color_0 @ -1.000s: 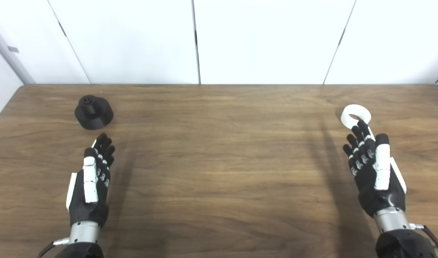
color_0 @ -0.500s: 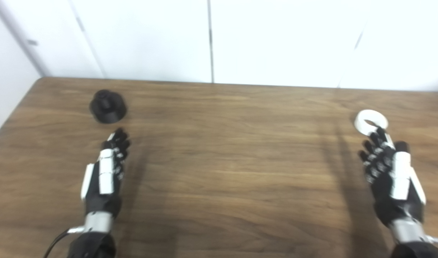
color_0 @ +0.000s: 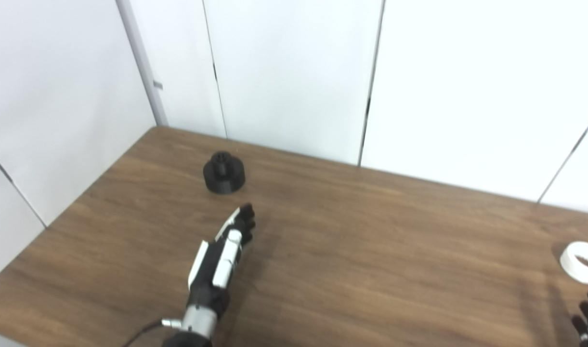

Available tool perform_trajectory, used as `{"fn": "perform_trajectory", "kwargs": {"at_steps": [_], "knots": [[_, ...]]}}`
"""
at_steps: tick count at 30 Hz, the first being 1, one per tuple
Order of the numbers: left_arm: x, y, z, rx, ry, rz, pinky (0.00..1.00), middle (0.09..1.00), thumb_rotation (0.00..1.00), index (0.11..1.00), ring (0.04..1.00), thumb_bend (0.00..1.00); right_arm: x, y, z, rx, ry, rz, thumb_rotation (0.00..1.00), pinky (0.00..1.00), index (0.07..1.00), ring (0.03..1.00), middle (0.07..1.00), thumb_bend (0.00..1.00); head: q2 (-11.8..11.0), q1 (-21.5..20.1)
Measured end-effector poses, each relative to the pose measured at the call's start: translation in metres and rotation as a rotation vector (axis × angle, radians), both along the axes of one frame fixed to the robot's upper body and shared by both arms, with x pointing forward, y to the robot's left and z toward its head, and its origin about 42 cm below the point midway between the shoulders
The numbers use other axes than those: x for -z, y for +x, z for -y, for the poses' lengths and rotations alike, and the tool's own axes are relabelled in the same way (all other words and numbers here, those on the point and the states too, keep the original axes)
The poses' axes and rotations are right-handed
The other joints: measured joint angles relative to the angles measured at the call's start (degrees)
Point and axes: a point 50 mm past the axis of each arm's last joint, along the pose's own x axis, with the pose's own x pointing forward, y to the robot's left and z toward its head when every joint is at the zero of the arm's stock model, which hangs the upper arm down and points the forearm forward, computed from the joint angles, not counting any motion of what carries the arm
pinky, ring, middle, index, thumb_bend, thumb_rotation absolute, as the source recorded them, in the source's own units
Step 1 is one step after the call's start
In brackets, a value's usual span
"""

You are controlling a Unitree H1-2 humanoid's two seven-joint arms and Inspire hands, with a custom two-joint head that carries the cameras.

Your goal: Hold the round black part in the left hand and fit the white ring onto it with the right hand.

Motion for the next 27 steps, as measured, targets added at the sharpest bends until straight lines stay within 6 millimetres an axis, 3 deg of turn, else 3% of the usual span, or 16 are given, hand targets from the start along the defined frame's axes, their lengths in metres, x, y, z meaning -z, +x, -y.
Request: {"fn": "perform_trajectory", "kwargs": {"at_steps": [7, 19, 22, 27], "knots": [[0.0005, 0.0004, 0.0021, 0.003, 0.006, 0.007, 0.98, 0.953, 0.93, 0.943, 0.95, 0.59, 0.0022, -0.0006, 0.0034, 0.002, -0.009, 0.002, 1.0, 1.0, 0.94, 0.964, 0.953, 0.6, 0.5, -0.6], [0.0006, 0.0007, 0.0035, -0.008, 0.03, 0.002, 0.95, 0.955, 0.91, 0.942, 0.944, 0.52, 0.0017, -0.001, 0.0051, 0.0, -0.015, 0.002, 1.0, 0.99, 0.935, 0.969, 0.954, 0.68, 1.9, -0.7], [0.0005, 0.001, 0.0052, -0.007, 0.055, -0.001, 0.95, 0.95, 0.81, 0.948, 0.936, 0.53, 0.0016, -0.0011, 0.0056, -0.001, -0.016, 0.002, 1.0, 0.97, 0.93, 0.952, 0.946, 0.68, 2.3, -0.4], [0.0001, 0.0019, 0.0063, 0.002, 0.083, -0.004, 0.95, 0.951, 0.61, 0.949, 0.942, 0.64, 0.0015, -0.0011, 0.0058, -0.002, -0.018, 0.002, 1.0, 0.99, 0.925, 0.957, 0.94, 0.71, 2.9, 0.2]]}}
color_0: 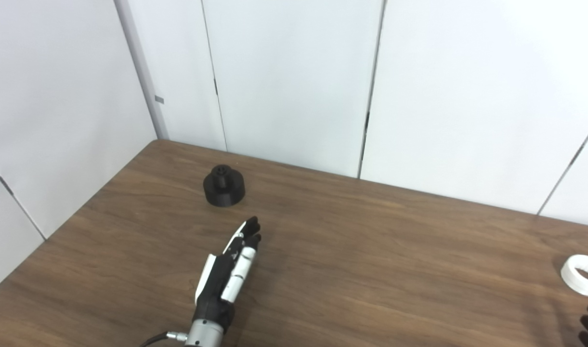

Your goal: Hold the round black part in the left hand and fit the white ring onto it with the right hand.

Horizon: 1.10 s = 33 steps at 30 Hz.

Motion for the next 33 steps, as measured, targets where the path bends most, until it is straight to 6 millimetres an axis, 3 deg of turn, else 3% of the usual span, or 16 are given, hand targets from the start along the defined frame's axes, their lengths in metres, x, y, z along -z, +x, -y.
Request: {"fn": "perform_trajectory", "kwargs": {"at_steps": [3, 7, 9, 12, 15, 19, 23, 28, 33], "knots": [[-0.002, 0.0, -0.002, -0.021, 0.085, -0.005, 0.88, 0.929, 0.5, 0.931, 0.91, 0.69, 0.0, 0.0, 0.0, 0.001, -0.001, 0.0, 1.0, 0.99, 0.927, 0.963, 0.94, 0.72, 0.4, 0.2], [-0.032, -0.003, -0.009, -0.084, 0.283, 0.032, 0.9, 0.928, 0.39, 0.928, 0.918, 0.79, 0.0, -0.001, 0.001, 0.002, -0.002, -0.002, 1.0, 0.99, 0.932, 0.963, 0.938, 0.72, 0.8, 0.0], [-0.046, -0.002, -0.019, -0.106, 0.42, 0.016, 0.91, 0.96, 0.42, 0.942, 0.957, 0.89, 0.0, -0.001, 0.001, 0.002, -0.003, -0.003, 1.0, 0.98, 0.931, 0.961, 0.935, 0.73, 0.9, -0.4], [-0.053, -0.001, -0.05, -0.13, 0.661, -0.074, 0.91, 0.976, 0.43, 0.93, 0.982, 0.98, 0.0, -0.002, 0.001, 0.004, -0.005, -0.005, 1.0, 0.96, 0.928, 0.952, 0.93, 0.74, 1.0, -0.6], [-0.068, 0.01, -0.077, -0.209, 0.831, -0.084, 0.92, 0.969, 0.44, 0.92, 0.982, 1.0, 0.002, -0.004, 0.001, 0.001, -0.006, -0.011, 1.0, 0.97, 0.931, 0.958, 0.936, 0.75, 0.9, -0.4], [-0.077, 0.026, -0.087, -0.267, 0.927, -0.067, 0.93, 0.959, 0.45, 0.917, 0.985, 1.0, 0.001, -0.002, -0.002, -0.011, -0.008, -0.008, 1.0, 0.98, 0.932, 0.961, 0.94, 0.77, 0.9, -0.5], [-0.075, 0.04, -0.099, -0.299, 1.033, -0.099, 1.0, 0.968, 0.49, 0.906, 0.992, 1.0, 0.0, -0.002, -0.003, -0.008, -0.013, -0.007, 1.0, 0.96, 0.925, 0.953, 0.931, 0.79, 1.1, -0.6], [-0.076, 0.059, -0.122, -0.331, 1.132, -0.131, 0.97, 0.959, 0.54, 0.904, 0.981, 1.0, 0.0, -0.003, -0.005, -0.013, -0.012, -0.009, 1.0, 0.99, 0.93, 0.963, 0.937, 0.81, 1.3, -1.1], [-0.064, 0.079, -0.139, -0.322, 1.167, -0.206, 0.99, 0.955, 0.55, 0.902, 0.982, 1.0, -0.002, -0.002, -0.007, -0.016, -0.025, -0.007, 1.0, 1.0, 0.932, 0.966, 0.938, 0.81, 1.7, -1.8]]}}
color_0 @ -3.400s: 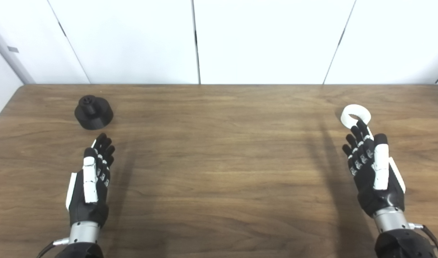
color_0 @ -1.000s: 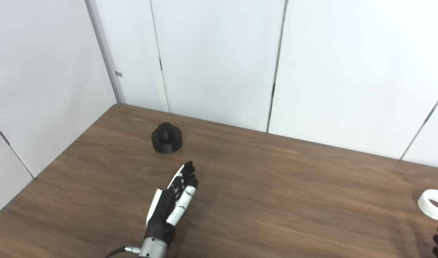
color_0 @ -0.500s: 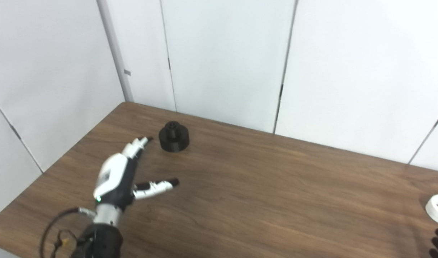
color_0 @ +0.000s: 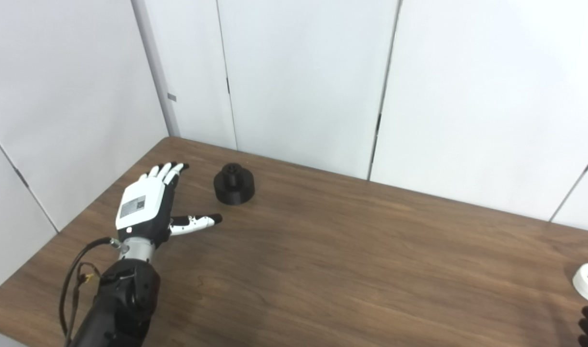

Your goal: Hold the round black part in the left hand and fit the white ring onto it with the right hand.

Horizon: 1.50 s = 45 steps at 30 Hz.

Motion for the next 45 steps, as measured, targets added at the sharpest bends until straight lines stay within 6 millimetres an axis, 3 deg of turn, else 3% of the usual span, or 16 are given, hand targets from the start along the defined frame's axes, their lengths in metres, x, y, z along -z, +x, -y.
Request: {"fn": "perform_trajectory", "kwargs": {"at_steps": [7, 17, 26, 45], "knots": [[0.021, 0.037, -0.012, -0.011, -0.026, -0.127, 1.0, 0.937, 0.56, 0.886, 0.97, 1.0, -0.008, -0.001, -0.002, 0.01, -0.013, 0.008, 1.0, 1.0, 0.931, 0.981, 0.94, 0.79, 0.4, 0.0], [0.043, 0.068, -0.023, -0.022, -0.052, -0.231, 1.0, 0.953, 0.59, 0.891, 0.99, 1.0, -0.011, -0.002, -0.004, 0.01, -0.017, 0.014, 1.0, 1.0, 0.945, 0.987, 0.948, 0.8, 1.1, -0.3], [0.04, 0.104, -0.016, 0.009, -0.068, -0.248, 1.0, 0.941, 0.58, 0.878, 0.982, 1.0, -0.012, -0.002, -0.005, 0.01, -0.029, 0.015, 1.0, 1.0, 0.955, 0.997, 0.95, 0.8, 1.2, -0.5], [0.035, 0.124, -0.009, 0.021, -0.09, -0.247, 1.0, 0.948, 0.56, 0.88, 0.992, 1.0, -0.014, -0.002, -0.007, 0.012, -0.033, 0.018, 1.0, 1.0, 0.941, 0.985, 0.935, 0.76, 1.7, -1.3]]}}
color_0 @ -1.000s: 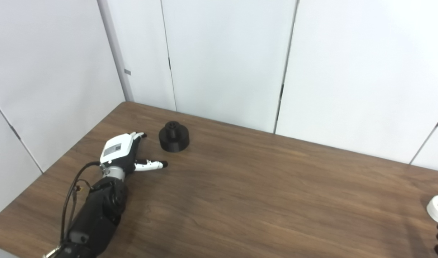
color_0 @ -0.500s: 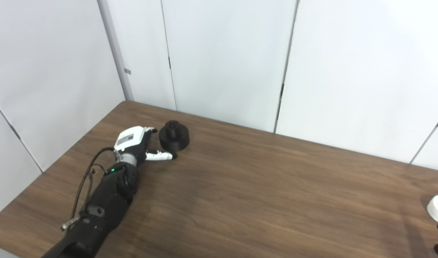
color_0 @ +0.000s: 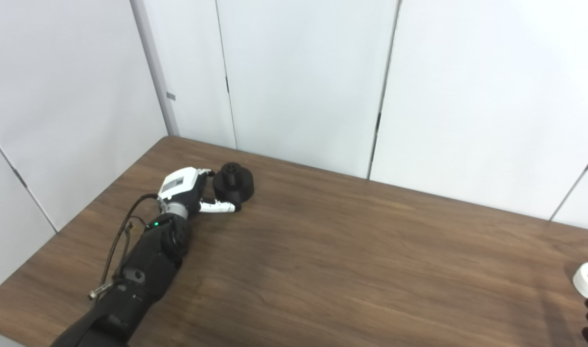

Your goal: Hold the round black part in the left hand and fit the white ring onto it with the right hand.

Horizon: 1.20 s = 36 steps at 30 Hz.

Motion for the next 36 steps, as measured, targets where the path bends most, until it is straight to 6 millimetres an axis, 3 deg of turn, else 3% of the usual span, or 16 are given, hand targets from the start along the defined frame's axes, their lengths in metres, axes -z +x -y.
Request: {"fn": "perform_trajectory", "kwargs": {"at_steps": [22, 36], "knots": [[-0.006, 0.022, 0.009, 0.033, -0.045, -0.001, 1.0, 0.935, 0.53, 0.852, 0.986, 1.0, 0.0, 0.0, -0.001, 0.006, -0.016, -0.003, 1.0, 1.0, 0.928, 0.971, 0.921, 0.71, 0.6, -0.8], [-0.005, 0.024, 0.012, 0.028, -0.047, 0.009, 1.0, 0.889, 0.49, 0.743, 0.955, 1.0, -0.006, 0.0, -0.004, 0.0, -0.02, 0.008, 1.0, 1.0, 0.947, 0.998, 0.934, 0.69, 1.0, -0.5]]}}
